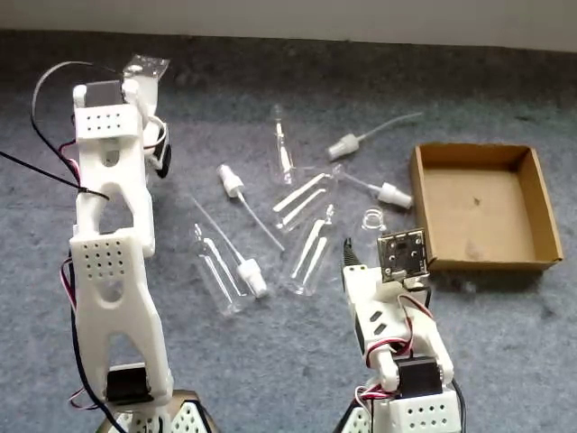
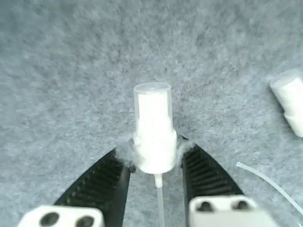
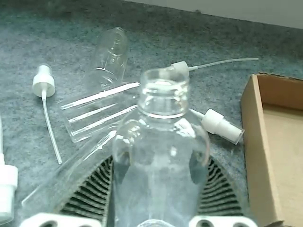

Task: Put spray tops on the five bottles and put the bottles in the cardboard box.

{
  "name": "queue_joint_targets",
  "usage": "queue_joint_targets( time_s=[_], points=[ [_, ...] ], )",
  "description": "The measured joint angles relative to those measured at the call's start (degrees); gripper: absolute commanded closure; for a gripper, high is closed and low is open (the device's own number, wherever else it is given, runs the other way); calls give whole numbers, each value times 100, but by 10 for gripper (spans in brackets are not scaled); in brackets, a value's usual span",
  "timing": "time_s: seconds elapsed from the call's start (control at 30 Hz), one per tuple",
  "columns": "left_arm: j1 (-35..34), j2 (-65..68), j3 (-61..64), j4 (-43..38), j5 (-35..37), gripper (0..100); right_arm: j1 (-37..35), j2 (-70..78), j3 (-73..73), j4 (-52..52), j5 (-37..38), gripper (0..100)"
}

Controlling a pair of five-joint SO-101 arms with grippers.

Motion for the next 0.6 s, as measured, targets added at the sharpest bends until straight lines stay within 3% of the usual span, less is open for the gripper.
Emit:
queue_joint_targets(
  time_s=[0.4, 0.6],
  points=[
    [158, -2004, -193, 158, 0, 996, 0, 0, 0, -448, 0, 903],
    [870, -3622, 914, 176, 545, 995, 0, 0, 0, -1073, 0, 903]
  ],
)
